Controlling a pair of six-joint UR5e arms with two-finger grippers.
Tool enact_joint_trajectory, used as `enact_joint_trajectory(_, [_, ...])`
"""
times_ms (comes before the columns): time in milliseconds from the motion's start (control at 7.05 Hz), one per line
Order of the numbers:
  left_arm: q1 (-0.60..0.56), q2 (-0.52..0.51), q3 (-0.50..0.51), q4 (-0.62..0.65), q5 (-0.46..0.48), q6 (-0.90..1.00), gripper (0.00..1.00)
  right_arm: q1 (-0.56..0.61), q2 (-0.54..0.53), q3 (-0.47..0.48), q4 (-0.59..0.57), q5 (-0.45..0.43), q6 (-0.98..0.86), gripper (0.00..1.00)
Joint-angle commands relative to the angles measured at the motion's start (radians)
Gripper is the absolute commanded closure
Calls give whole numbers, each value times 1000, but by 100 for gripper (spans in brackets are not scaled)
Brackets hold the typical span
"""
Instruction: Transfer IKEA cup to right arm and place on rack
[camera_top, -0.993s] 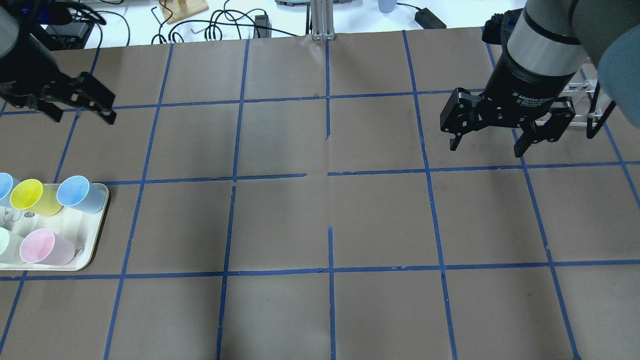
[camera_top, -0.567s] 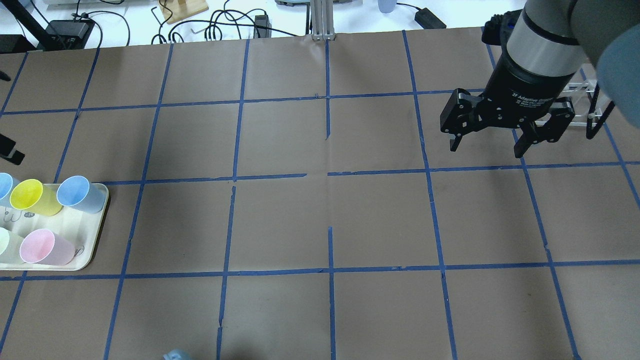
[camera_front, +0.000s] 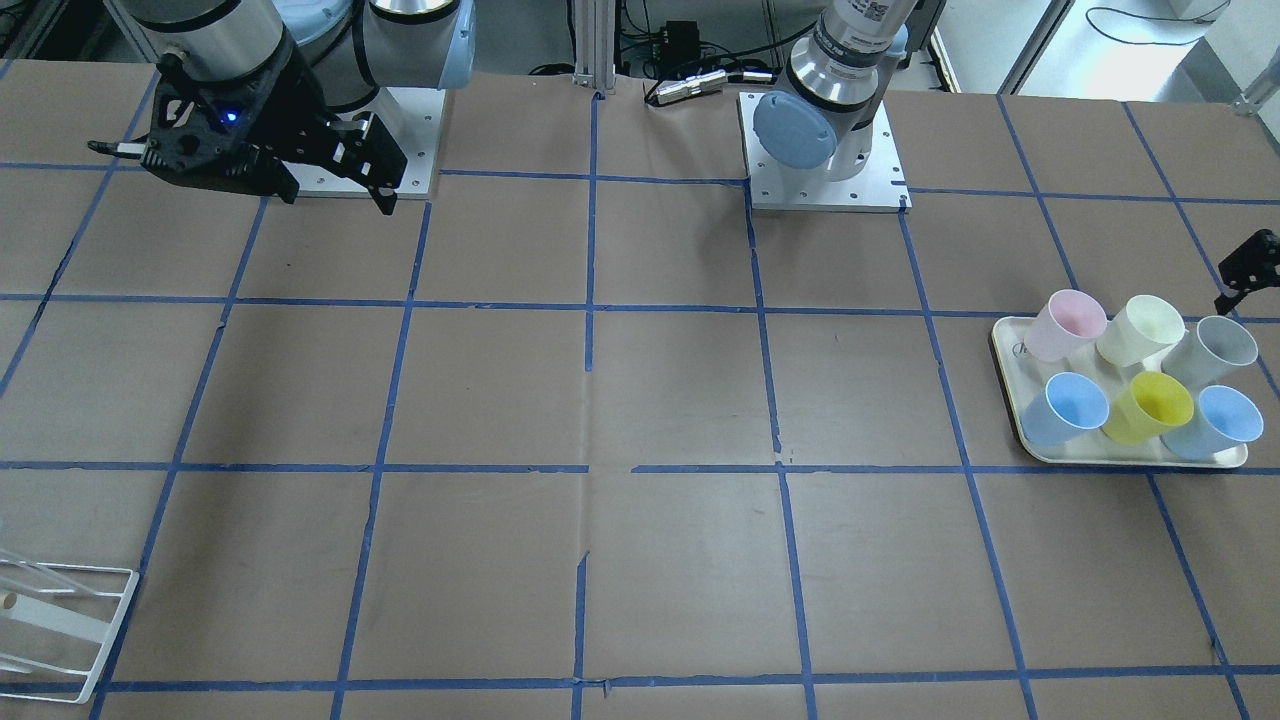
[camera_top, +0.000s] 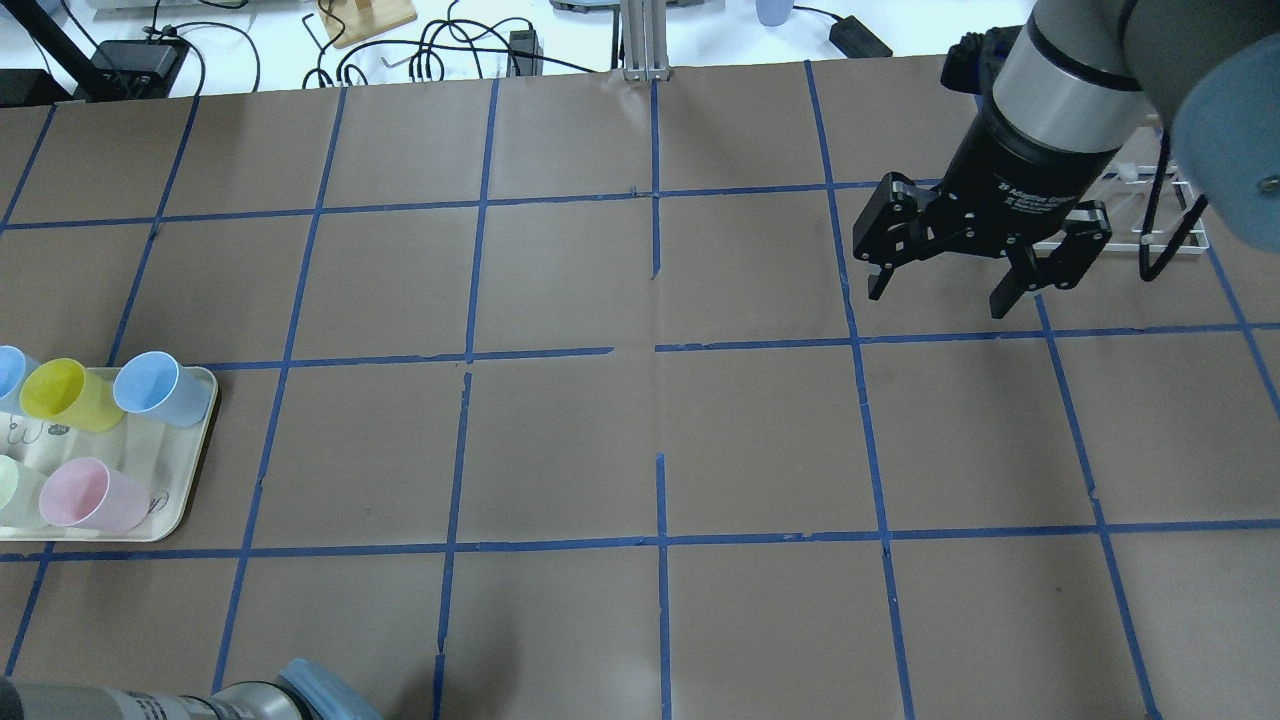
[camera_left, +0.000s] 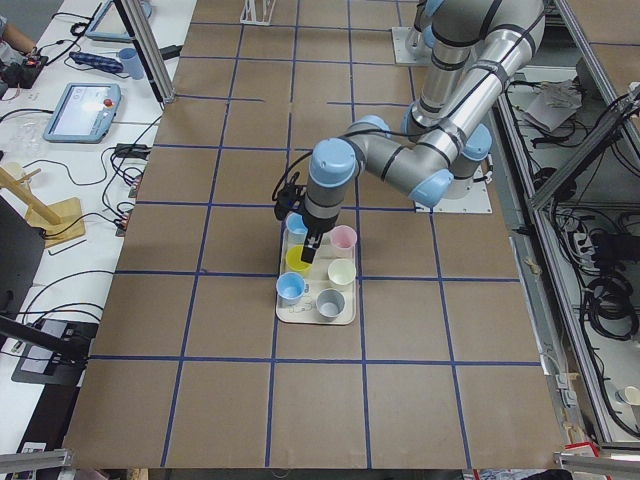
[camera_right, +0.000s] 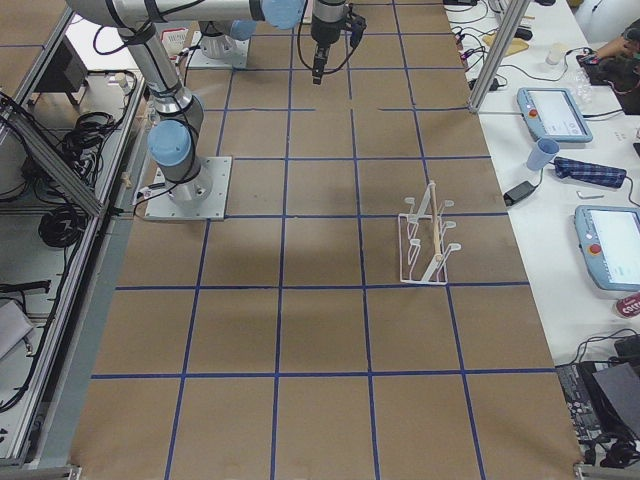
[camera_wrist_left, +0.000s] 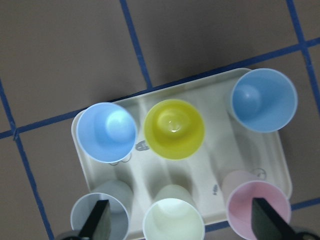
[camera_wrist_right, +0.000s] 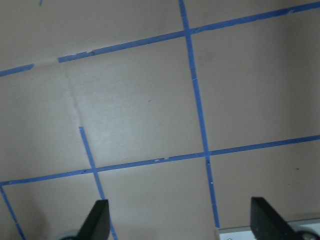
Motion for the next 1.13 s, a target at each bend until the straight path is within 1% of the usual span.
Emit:
enact_joint_trajectory(0, [98, -136, 66, 72, -99, 62, 0, -4, 14, -2, -6, 86, 11, 0])
enact_joint_trajectory(142, [101, -190, 93, 69, -95, 60, 0, -4, 16, 0, -9, 113, 2, 0])
enact_joint_trajectory(284, [105, -228, 107, 71, -93, 60, 0, -4, 19, 0, -58, 229, -3, 0])
enact_joint_trajectory(426, [108, -252, 114, 72, -87, 60, 0, -7, 37, 1, -81, 335, -4, 0])
enact_joint_trajectory(567, [111, -271, 111, 71, -16, 63, 0, -28, 61, 2, -82, 439, -4, 0])
enact_joint_trajectory(709, [111, -285, 109, 69, 28, 72, 0, -64, 65, 2, -74, 545, -7, 0])
enact_joint_trajectory(851, [112, -292, 107, 69, 31, 85, 0, -108, 63, 3, -63, 649, -9, 0])
enact_joint_trajectory(993, [117, -295, 109, 69, 37, 111, 0, -127, 65, 3, -65, 799, -12, 0])
